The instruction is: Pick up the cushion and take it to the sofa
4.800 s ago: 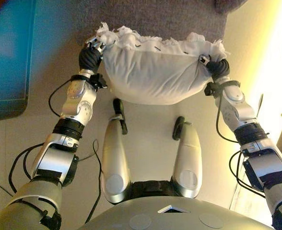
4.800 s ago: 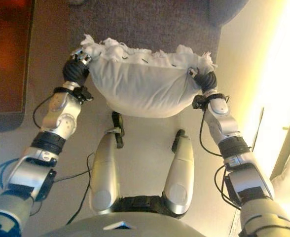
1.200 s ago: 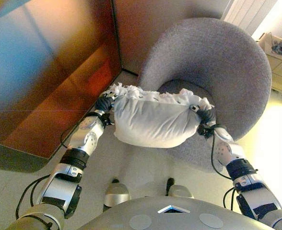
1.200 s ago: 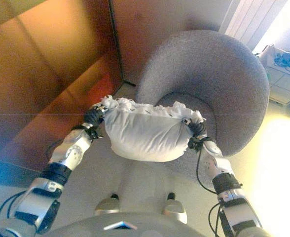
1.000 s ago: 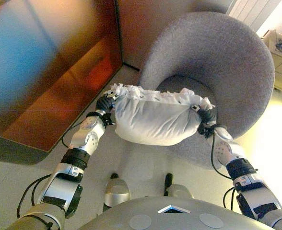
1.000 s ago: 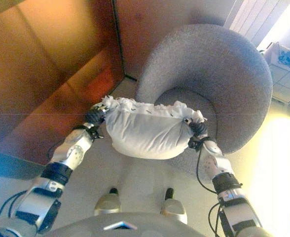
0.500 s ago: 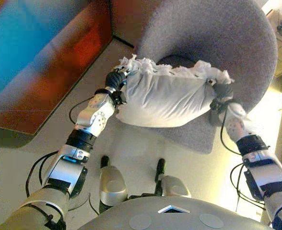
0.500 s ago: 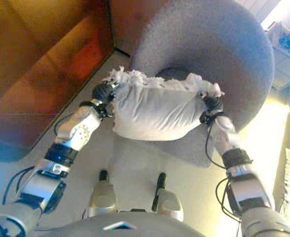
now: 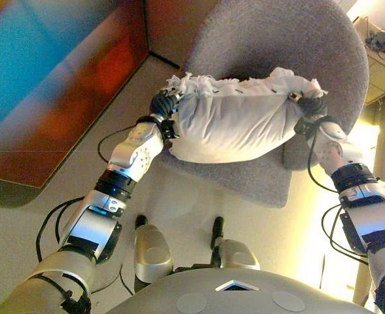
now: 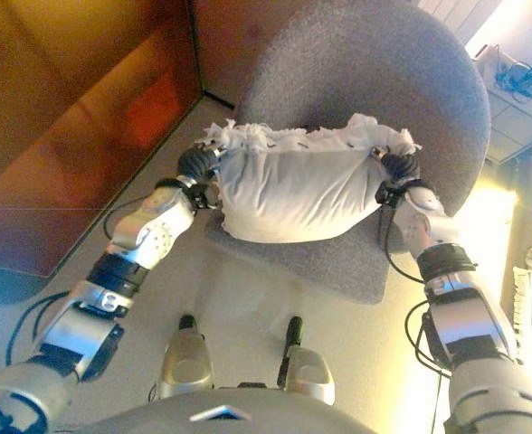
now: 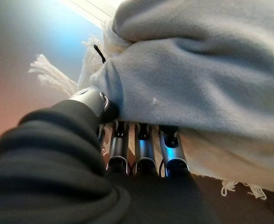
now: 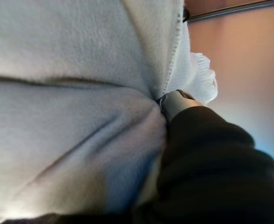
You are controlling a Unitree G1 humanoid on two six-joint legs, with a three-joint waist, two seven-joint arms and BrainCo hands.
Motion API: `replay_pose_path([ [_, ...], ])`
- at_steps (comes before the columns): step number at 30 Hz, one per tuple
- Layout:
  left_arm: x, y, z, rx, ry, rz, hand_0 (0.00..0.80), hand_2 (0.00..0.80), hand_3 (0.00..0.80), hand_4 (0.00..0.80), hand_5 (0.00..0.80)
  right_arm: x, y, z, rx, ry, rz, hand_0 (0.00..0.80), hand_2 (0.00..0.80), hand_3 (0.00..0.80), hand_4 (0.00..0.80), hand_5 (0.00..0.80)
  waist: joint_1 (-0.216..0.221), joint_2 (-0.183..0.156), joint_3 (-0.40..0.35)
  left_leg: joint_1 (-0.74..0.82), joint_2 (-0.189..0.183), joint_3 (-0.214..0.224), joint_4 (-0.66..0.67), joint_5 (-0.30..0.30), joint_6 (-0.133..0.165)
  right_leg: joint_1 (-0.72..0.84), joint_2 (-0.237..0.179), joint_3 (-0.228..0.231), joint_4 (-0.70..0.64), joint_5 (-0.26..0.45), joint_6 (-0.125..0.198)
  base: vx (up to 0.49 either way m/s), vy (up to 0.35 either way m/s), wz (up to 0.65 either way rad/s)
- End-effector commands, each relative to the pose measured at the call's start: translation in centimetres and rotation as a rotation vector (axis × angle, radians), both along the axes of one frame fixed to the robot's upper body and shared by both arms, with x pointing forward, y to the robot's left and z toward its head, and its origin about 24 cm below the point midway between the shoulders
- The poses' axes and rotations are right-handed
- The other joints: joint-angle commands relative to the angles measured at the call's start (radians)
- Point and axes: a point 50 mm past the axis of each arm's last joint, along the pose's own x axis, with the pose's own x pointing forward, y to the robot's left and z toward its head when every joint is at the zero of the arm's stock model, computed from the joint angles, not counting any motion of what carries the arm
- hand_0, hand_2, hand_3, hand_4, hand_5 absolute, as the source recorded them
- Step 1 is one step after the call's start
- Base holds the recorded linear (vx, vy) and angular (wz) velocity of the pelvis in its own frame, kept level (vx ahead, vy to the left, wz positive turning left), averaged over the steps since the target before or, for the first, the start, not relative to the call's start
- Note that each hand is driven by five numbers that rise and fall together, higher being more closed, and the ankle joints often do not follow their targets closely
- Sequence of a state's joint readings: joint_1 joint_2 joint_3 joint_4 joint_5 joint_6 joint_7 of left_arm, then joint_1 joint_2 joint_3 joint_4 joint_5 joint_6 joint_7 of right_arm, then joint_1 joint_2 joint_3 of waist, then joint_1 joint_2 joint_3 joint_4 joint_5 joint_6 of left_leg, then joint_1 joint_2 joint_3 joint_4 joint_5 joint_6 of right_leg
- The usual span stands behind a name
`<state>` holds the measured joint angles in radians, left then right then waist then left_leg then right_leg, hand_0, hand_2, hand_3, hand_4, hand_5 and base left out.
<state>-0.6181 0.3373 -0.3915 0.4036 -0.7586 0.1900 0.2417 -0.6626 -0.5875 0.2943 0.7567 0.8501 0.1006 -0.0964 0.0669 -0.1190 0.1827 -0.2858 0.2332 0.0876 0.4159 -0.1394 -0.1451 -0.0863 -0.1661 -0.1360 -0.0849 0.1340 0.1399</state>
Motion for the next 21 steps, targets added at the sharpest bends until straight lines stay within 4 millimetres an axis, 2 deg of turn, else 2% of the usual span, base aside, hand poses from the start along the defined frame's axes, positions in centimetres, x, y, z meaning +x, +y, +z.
replay_pose_path([
  [1, 1.6, -3.5, 4.6, -0.037, -0.174, -0.118, 0.8, 0.8, 0.8, 0.8, 0.8, 3.6, 4.2, 8.3, 0.112, -0.299, 0.129, 0.8, 0.8, 0.8, 0.8, 0.8, 0.012, 0.011, -0.01, -0.233, 0.021, -0.1, 0.04, 0.164, -0.062, 0.184, -0.097, -0.005, 0.116, -0.189, 0.092, -0.044, 0.077, -0.24],
  [3, 1.9, -3.2, 5.0, -0.037, -0.195, -0.118, 0.8, 0.8, 0.8, 0.8, 0.8, 3.9, 4.0, 8.6, 0.117, -0.318, 0.112, 0.8, 0.8, 0.8, 0.8, 0.8, 0.021, 0.02, 0.012, -0.294, 0.016, -0.106, 0.072, 0.164, -0.067, 0.174, -0.106, -0.012, 0.112, -0.19, 0.099, -0.101, 0.05, -0.12],
  [7, 2.6, -2.7, 7.2, -0.057, -0.283, -0.097, 0.8, 0.8, 0.8, 0.8, 0.8, 4.6, 3.5, 10.1, 0.103, -0.356, 0.086, 0.8, 0.8, 0.8, 0.8, 0.8, 0.028, 0.026, 0.063, -0.391, 0.01, -0.117, 0.096, 0.181, -0.075, 0.133, -0.118, -0.022, 0.1, -0.173, 0.11, -0.189, 0.012, 0.27],
  [12, 3.4, -1.9, 9.3, -0.044, -0.341, -0.089, 0.8, 0.8, 0.8, 0.8, 0.8, 5.1, 2.6, 11.9, 0.123, -0.377, 0.045, 0.8, 0.8, 0.8, 0.8, 0.8, 0.03, 0.026, 0.105, -0.474, 0.002, -0.101, 0.121, 0.19, -0.079, 0.087, -0.135, -0.027, 0.081, -0.14, 0.116, -0.096, 0.031, -0.1],
  [17, 3.6, -2.2, 11.0, -0.023, -0.39, -0.12, 0.8, 0.8, 0.8, 0.8, 0.8, 5.1, 1.5, 13.3, 0.15, -0.412, -0.017, 0.8, 0.8, 0.8, 0.8, 0.8, 0.024, 0.023, 0.122, -0.498, -0.008, -0.078, 0.129, 0.183, -0.069, 0.048, -0.147, -0.022, 0.07, -0.099, 0.116, -0.045, 0.031, -0.33],
  [21, 3.6, -2.4, 11.9, -0.027, -0.412, -0.127, 0.8, 0.8, 0.8, 0.8, 0.8, 5.1, 1.1, 14.5, 0.15, -0.45, -0.035, 0.8, 0.8, 0.8, 0.8, 0.8, 0.019, 0.017, 0.124, -0.502, -0.009, -0.065, 0.129, 0.176, -0.063, 0.021, -0.156, -0.022, 0.075, -0.079, 0.115, -0.031, 0.02, 0.05],
])
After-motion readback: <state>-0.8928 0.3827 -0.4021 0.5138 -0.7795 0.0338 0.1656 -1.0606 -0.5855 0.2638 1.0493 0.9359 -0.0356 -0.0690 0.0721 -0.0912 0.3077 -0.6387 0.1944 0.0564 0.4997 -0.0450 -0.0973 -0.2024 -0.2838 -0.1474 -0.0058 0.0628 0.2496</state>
